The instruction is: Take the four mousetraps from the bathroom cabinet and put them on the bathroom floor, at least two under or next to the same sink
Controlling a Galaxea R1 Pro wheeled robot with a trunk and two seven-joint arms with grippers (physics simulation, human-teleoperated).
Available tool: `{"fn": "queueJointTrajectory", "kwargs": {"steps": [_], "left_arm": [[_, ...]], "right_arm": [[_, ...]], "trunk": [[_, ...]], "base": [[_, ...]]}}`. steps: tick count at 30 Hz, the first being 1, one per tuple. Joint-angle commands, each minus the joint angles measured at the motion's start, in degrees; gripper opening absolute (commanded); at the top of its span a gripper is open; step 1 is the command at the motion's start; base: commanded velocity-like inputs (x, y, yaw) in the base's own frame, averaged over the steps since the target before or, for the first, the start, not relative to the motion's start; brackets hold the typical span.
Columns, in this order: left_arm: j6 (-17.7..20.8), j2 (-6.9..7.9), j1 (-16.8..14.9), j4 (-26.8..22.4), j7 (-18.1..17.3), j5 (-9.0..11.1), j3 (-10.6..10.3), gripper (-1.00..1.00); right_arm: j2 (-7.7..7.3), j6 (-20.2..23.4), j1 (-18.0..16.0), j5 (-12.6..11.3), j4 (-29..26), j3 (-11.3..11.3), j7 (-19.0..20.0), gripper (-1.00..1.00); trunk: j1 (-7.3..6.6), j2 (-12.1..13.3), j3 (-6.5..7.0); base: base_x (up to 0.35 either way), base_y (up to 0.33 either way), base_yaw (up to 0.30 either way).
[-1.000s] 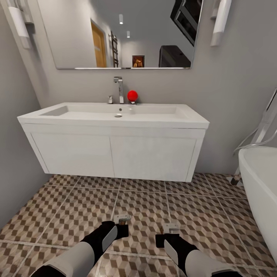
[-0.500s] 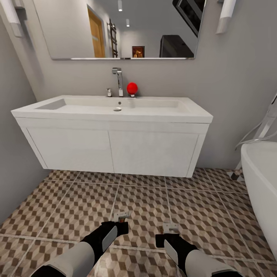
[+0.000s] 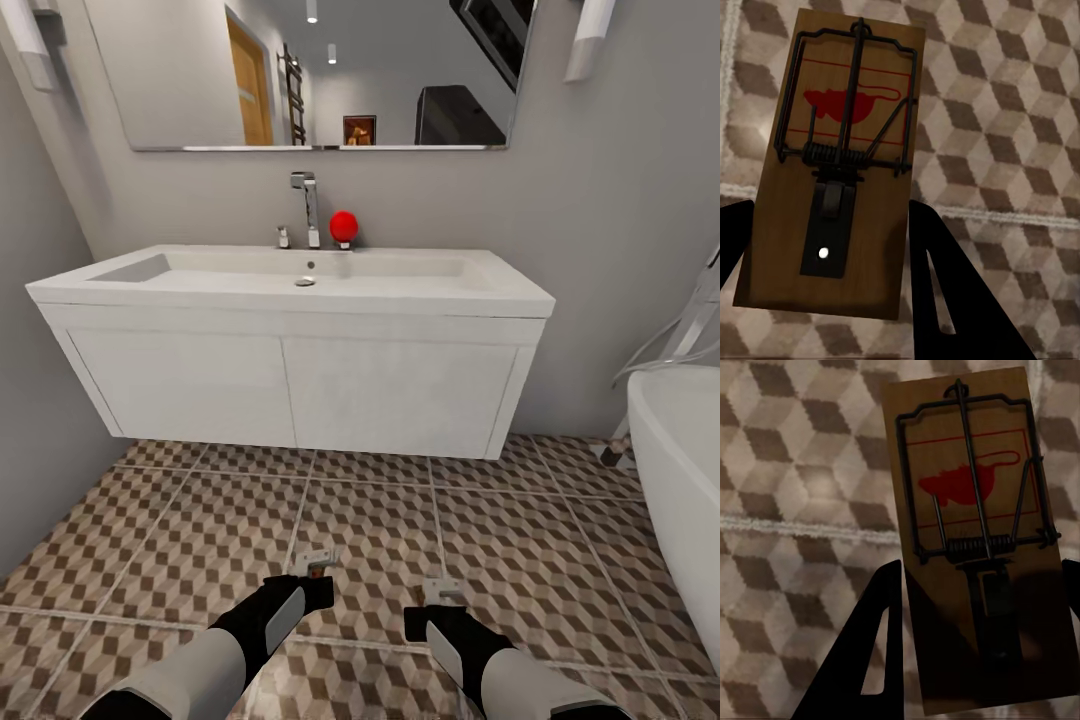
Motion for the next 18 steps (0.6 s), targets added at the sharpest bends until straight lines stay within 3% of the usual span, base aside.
{"fn": "queueJointTrajectory", "kwargs": {"steps": [1, 18], "left_arm": [[0.3, 0.0, 0.0, -0.1, 0.5, 0.2, -0.3, -1.0], [0.8, 0.0, 0.0, 0.3, 0.6, 0.2, -0.4, -1.0]], "right_arm": [[0.0, 0.3, 0.0, -0.6, -0.1, 0.4, -0.2, -1.0], [0.0, 0.5, 0.0, -0.6, -4.0, 0.4, -0.4, -1.0]], "trunk": [[0.01, 0.0, -0.28], [0.45, -0.3, -4.05]], "base": [[0.0, 0.0, 0.0], [0.0, 0.0, 0.0]]}}
